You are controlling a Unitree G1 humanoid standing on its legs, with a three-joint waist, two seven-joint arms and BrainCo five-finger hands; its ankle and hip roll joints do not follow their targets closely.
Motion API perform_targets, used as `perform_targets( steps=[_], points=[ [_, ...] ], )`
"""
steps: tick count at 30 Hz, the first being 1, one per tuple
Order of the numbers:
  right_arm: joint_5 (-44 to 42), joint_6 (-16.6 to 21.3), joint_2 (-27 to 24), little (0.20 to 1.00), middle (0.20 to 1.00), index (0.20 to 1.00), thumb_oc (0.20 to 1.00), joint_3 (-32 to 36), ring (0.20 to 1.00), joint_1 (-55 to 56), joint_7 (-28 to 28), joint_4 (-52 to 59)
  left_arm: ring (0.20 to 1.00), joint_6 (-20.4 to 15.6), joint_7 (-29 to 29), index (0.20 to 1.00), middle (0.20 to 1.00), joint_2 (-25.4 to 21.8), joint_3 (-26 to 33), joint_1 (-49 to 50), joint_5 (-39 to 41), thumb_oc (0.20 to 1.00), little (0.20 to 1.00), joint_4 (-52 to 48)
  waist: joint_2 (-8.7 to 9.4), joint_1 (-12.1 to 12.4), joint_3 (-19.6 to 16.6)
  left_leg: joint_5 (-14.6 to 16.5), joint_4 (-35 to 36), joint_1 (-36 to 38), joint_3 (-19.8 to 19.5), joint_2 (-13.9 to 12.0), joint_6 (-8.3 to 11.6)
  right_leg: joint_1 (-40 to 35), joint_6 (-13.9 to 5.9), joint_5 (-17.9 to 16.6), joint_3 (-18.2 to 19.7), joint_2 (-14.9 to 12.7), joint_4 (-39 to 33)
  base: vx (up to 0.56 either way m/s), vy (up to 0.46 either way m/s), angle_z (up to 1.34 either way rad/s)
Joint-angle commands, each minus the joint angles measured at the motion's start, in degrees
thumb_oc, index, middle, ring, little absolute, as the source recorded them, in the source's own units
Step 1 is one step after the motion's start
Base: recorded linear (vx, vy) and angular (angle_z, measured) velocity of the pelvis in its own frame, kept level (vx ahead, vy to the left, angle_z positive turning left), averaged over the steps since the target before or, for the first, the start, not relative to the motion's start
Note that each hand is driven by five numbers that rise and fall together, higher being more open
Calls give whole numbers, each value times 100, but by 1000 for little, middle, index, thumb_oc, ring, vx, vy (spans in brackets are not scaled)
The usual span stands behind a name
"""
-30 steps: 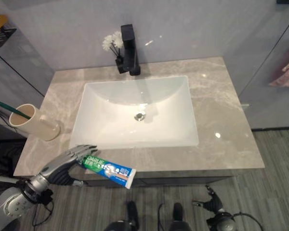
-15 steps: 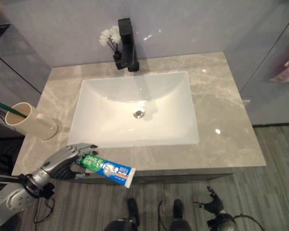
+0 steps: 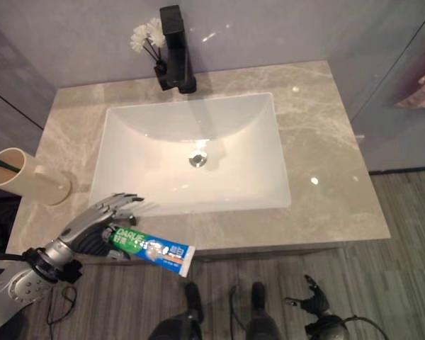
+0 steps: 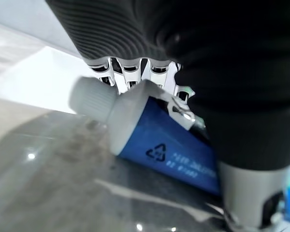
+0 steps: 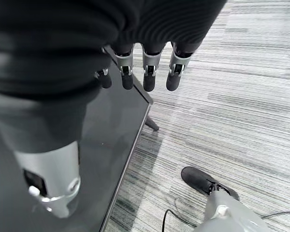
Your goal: Put brush and paste in cup on sink, flatten towel.
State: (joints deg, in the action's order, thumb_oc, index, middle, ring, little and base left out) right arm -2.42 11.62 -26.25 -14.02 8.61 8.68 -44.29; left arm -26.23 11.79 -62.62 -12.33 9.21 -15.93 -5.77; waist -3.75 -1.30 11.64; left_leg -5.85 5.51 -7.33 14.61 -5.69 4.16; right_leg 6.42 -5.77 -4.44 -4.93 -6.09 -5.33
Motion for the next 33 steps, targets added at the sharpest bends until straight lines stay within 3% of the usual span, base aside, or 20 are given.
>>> perform_targets(
  steps=[1, 2, 3, 4, 6, 7, 13, 16, 17, 18, 30, 33],
  points=[
    [49, 204, -87, 1000, 1000, 1000, 1000, 92, 1000, -174, 105, 137, 1000, -5, -191, 1000, 1000, 282, -162, -110, 157, 1000, 1000, 179, 44, -231, 25, 183, -51, 270, -135, -234, 247, -110, -644, -46, 150, -448, 65, 0, 0, 0],
    [45, 203, -75, 1000, 1000, 1000, 1000, 86, 1000, -174, 97, 130, 922, -7, -182, 922, 922, 290, -154, -114, 151, 922, 922, 176, 42, -234, 30, 185, -51, 273, -134, -234, 246, -110, -647, -51, 153, -447, 64, 0, 0, 0],
    [45, 203, -75, 1000, 1000, 1000, 1000, 85, 1000, -176, 97, 129, 903, -8, -181, 903, 903, 290, -155, -115, 150, 903, 903, 177, 42, -234, 30, 185, -51, 274, -134, -234, 246, -110, -647, -51, 154, -447, 64, 0, 0, 0],
    [42, 205, -68, 1000, 1000, 1000, 1000, 85, 1000, -180, 99, 137, 790, -2, -177, 790, 790, 283, -156, -123, 128, 790, 790, 161, 35, -237, 31, 188, -51, 273, -136, -233, 247, -107, -650, -49, 151, -449, 61, 0, 0, 0],
    [49, 209, -71, 1000, 1000, 1000, 1000, 82, 1000, -175, 100, 145, 686, -7, -184, 686, 686, 263, -182, -135, 92, 686, 686, 164, 34, -243, 32, 187, -51, 269, -137, -232, 250, -107, -652, -50, 152, -449, 63, 0, 0, 0],
    [50, 211, -65, 1000, 1000, 1000, 1000, 76, 1000, -174, 103, 137, 598, -5, -188, 598, 598, 258, -199, -148, 79, 598, 598, 176, 32, -244, 34, 186, -51, 267, -136, -233, 252, -106, -653, -49, 150, -451, 63, 0, 0, 0],
    [60, 213, -65, 1000, 1000, 1000, 1000, 85, 1000, -170, 104, 139, 470, -4, -223, 470, 470, 256, -221, -150, 89, 470, 470, 165, 29, -237, 43, 190, -51, 256, -146, -225, 250, -103, -656, -55, 141, -451, 59, 2, -1, -1],
    [58, 218, -48, 1000, 1000, 1000, 1000, 77, 1000, -171, 118, 85, 322, -22, -256, 322, 322, 243, -275, -164, 81, 322, 322, 143, 37, -234, 41, 189, -51, 252, -162, -222, 254, -128, -653, -43, 118, -450, 57, 0, 0, 0],
    [58, 219, -47, 1000, 1000, 1000, 1000, 79, 1000, -171, 118, 85, 316, -22, -257, 316, 316, 242, -279, -169, 82, 316, 316, 144, 37, -234, 41, 189, -51, 252, -163, -222, 254, -130, -653, -43, 116, -450, 56, 0, 0, 0],
    [54, 222, -48, 1000, 1000, 1000, 1000, 77, 1000, -154, 130, 106, 213, -23, -271, 213, 213, 262, -345, -193, 69, 213, 213, 179, 54, -239, 32, 198, -51, 265, -177, -223, 253, -156, -653, -38, 89, -453, 62, 0, 0, 0],
    [28, 182, 82, 1000, 1000, 1000, 1000, 47, 1000, -193, 154, -363, 200, 1, -289, 200, 200, 399, -545, -316, -177, 200, 200, 279, 170, -218, -87, 236, -51, 337, -242, -226, 250, -280, -659, -22, 12, -450, 61, 2, 1, 0],
    [-404, 102, 350, 1000, 1000, 1000, 1000, 286, 1000, -308, 213, -1247, 200, 58, -237, 200, 200, 549, -641, -520, -334, 200, 200, 382, 243, -194, -273, 263, -51, 405, -290, -234, 250, -406, -651, -14, -43, -453, 56, 25, -1, 9]
  ],
)
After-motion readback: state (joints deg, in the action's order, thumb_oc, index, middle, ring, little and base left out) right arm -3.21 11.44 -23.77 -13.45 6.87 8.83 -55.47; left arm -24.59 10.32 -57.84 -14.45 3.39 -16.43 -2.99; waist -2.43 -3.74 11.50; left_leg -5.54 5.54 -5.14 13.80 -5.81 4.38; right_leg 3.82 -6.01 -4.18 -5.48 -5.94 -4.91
